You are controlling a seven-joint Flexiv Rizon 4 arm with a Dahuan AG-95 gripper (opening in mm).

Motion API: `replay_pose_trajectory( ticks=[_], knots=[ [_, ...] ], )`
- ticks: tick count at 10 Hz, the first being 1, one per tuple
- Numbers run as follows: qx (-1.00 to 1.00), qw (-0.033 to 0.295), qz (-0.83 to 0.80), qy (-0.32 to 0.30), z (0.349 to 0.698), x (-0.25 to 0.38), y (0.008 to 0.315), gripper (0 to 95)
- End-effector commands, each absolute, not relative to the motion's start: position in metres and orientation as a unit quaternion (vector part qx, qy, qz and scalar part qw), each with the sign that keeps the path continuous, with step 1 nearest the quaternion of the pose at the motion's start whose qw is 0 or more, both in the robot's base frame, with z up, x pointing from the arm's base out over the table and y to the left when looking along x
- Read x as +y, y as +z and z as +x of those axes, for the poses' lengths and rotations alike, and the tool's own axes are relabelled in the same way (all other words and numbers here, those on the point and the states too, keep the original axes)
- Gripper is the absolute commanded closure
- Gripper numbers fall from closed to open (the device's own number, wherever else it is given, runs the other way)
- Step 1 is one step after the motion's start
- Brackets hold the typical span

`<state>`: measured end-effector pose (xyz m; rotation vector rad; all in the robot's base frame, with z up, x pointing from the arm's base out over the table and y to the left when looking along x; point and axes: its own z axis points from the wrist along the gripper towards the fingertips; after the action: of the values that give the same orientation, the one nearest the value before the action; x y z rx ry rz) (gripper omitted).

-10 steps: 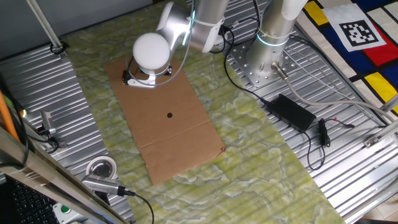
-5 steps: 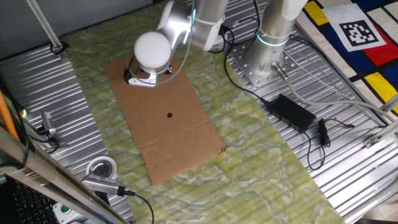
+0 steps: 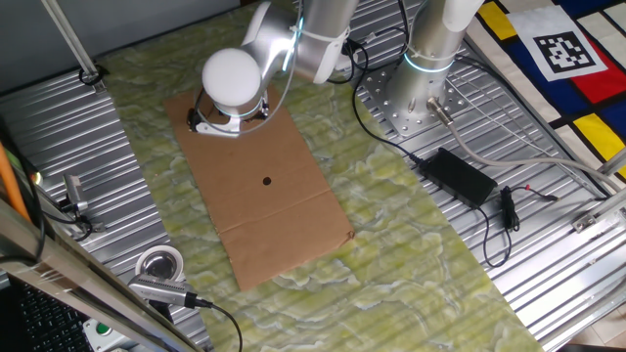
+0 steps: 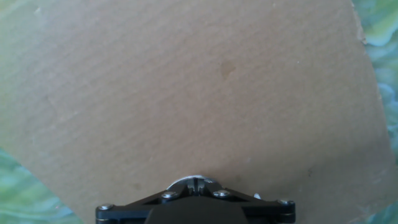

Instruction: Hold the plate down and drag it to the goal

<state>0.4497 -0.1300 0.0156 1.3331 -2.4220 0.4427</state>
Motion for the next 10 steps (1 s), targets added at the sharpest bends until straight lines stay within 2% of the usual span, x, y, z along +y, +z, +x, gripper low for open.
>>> replay_pose_trajectory(
  ticks=[1,10],
  knots=[
    [-0.853,0.169,0.468,0.156,0.4497,-0.1297,0.0163,95.0],
    [-0.847,0.172,0.475,0.167,0.4471,-0.1341,0.0146,95.0]
  ],
)
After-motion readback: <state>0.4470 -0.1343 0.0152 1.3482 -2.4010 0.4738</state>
